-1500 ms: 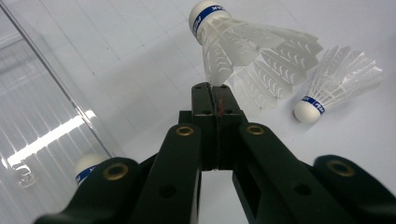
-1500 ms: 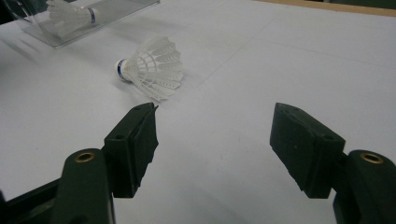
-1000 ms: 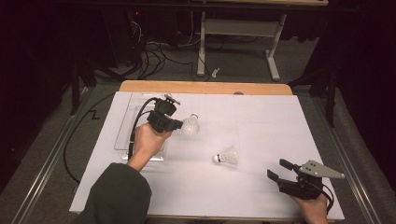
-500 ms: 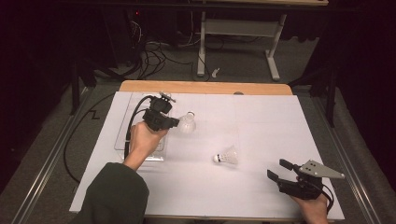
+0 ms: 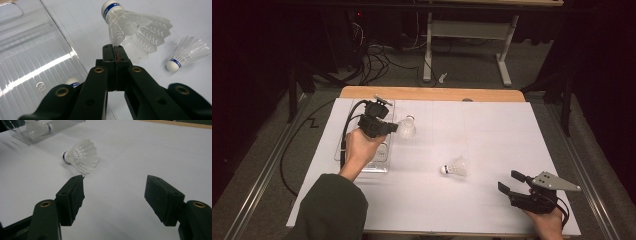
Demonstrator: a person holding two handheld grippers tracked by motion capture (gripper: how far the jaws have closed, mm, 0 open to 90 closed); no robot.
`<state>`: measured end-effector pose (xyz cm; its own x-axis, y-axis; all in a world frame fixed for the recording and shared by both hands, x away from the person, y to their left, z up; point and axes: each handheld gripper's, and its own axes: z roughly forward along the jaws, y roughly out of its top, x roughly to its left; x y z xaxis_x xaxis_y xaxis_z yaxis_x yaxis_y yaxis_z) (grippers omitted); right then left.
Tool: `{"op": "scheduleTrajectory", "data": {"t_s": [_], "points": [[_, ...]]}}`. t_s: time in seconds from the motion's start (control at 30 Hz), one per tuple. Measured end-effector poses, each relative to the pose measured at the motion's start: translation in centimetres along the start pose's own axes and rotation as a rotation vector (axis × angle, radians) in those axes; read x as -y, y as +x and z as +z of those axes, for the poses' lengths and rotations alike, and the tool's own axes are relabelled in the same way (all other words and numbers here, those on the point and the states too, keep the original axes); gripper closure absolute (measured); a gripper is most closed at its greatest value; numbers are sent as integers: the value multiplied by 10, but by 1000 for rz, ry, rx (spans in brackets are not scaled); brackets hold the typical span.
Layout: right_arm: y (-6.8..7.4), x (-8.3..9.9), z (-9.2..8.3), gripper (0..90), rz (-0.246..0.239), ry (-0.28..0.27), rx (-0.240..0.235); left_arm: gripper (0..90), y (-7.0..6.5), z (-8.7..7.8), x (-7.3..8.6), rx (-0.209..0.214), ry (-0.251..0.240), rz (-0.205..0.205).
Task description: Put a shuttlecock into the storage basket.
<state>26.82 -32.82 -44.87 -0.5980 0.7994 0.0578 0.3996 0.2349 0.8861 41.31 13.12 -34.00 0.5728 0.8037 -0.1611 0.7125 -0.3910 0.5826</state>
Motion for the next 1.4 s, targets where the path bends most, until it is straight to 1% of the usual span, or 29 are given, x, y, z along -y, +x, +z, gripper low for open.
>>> {"op": "scheduleTrajectory", "data": {"t_s": [0.4,0.77,0.97,1.23,1.4], "points": [[0,0,0,323,3,0,0,900,11,-8,1,-31,-14,-22],[0,0,0,323,2,1,0,900,21,-11,1,-53,-12,-36],[0,0,0,323,4,1,1,900,27,-12,2,-60,-25,-61],[0,0,0,323,0,1,1,900,35,-15,4,-88,-33,-79],[0,0,0,323,1,1,2,900,42,-16,6,-100,-38,-101]]}}
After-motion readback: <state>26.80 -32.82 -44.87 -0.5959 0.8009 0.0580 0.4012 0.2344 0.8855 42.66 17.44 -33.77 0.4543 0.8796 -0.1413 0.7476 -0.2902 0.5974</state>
